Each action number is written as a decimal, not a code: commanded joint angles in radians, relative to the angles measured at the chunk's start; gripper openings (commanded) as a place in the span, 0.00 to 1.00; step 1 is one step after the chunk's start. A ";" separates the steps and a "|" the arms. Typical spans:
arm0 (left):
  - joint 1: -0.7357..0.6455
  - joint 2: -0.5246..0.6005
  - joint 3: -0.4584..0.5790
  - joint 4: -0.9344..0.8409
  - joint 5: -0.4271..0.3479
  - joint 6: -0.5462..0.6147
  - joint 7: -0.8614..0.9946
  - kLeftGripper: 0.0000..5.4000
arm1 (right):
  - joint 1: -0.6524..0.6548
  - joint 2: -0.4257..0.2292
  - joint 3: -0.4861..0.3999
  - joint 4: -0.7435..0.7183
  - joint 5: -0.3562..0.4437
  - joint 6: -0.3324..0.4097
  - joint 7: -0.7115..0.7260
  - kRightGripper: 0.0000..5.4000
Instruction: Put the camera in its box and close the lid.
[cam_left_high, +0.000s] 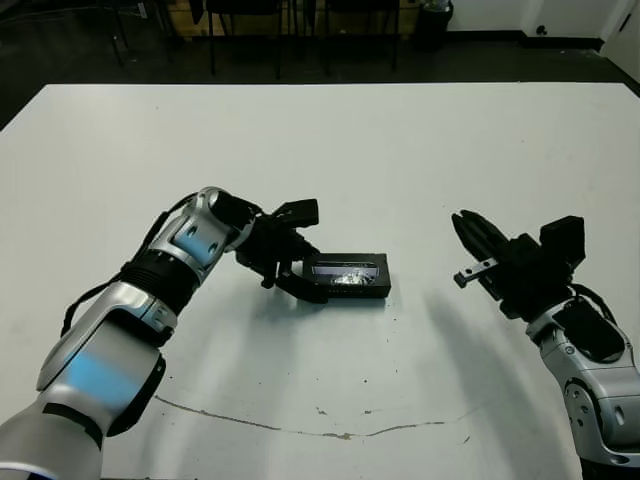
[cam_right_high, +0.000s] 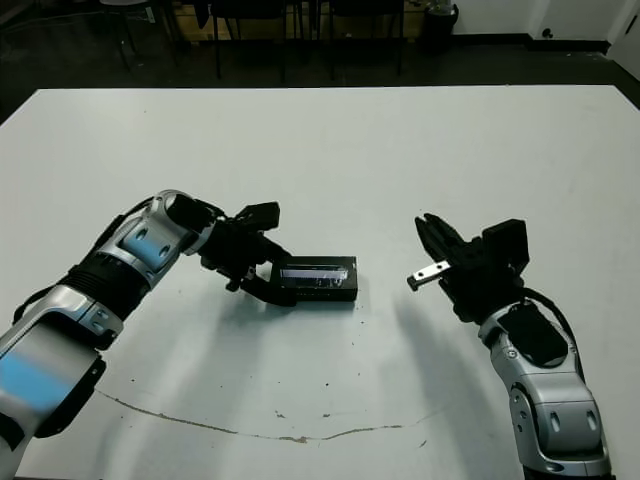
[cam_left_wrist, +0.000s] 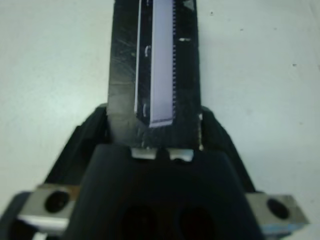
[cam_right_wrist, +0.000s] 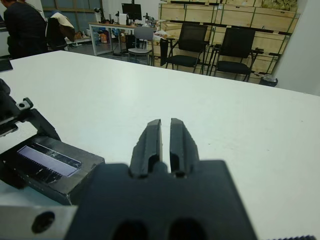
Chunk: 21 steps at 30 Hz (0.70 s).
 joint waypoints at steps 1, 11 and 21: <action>0.090 -0.013 -0.072 0.048 0.071 -0.007 0.006 0.73 | 0.006 -0.003 0.002 0.006 -0.004 0.010 -0.003 0.00; 0.093 0.018 -0.068 0.076 0.069 -0.118 -0.033 1.00 | -0.002 -0.004 0.005 0.008 -0.005 0.013 -0.001 0.00; 0.138 0.115 -0.049 0.048 0.063 -0.173 -0.062 1.00 | -0.016 -0.002 0.007 0.021 0.002 0.019 0.004 0.00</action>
